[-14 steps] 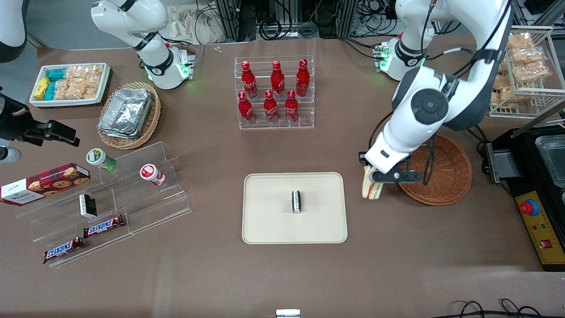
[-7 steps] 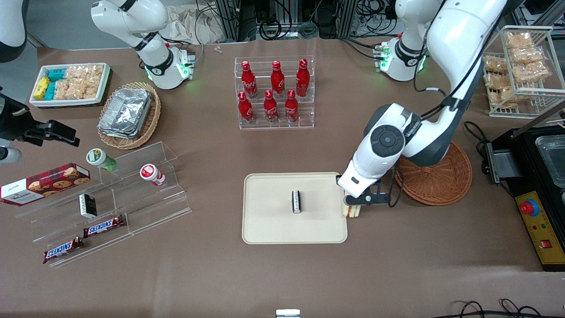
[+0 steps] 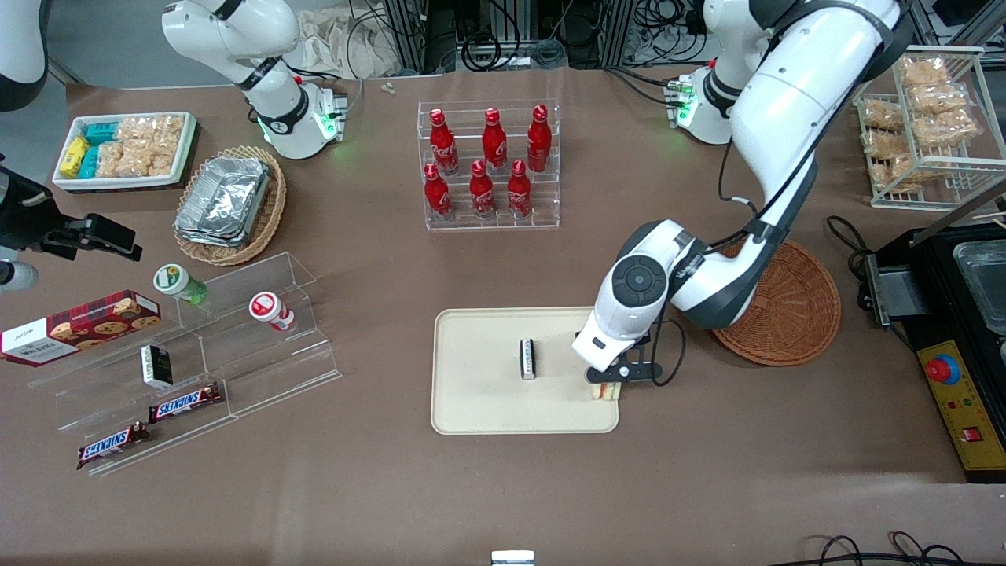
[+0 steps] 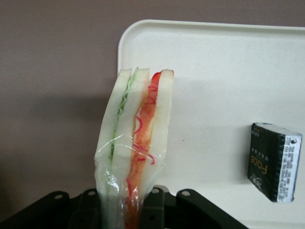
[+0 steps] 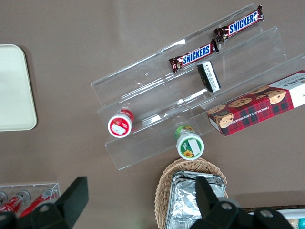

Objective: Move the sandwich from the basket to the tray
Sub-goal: 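Lower the sandwich onto the tray beside the black box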

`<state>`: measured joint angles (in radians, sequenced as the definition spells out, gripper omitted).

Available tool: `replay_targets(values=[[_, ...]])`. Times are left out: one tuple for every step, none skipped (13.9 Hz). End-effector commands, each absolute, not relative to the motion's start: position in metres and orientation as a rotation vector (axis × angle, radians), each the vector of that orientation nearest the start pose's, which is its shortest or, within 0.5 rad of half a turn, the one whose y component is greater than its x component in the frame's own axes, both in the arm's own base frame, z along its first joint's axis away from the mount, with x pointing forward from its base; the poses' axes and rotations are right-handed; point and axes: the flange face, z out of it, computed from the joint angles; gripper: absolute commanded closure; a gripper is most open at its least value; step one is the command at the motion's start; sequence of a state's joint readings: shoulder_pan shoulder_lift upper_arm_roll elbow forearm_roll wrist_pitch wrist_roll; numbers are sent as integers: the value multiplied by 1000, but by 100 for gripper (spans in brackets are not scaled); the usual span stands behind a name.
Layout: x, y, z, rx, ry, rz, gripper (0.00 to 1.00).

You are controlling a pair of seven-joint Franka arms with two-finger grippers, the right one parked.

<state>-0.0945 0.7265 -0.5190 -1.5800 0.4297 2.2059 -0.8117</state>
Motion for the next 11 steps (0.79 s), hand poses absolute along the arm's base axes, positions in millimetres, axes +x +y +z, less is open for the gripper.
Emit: replay_targets(values=[[614, -353, 241, -3165, -106, -52, 100], [613, -354, 236, -3166, -102, -44, 100], [612, -354, 229, -3161, -97, -34, 100], [611, -354, 224, -3154, -89, -36, 100], [611, -353, 218, -3158, -87, -28, 100], [612, -354, 217, -3168, -78, -47, 80], [611, -355, 211, -3172, -70, -45, 17], [611, -354, 210, -3164, -62, -57, 0], [611, -353, 209, -3159, -60, -62, 0], [612, -353, 209, -3160, -68, -59, 0], [613, -351, 209, -3164, -80, -53, 0]])
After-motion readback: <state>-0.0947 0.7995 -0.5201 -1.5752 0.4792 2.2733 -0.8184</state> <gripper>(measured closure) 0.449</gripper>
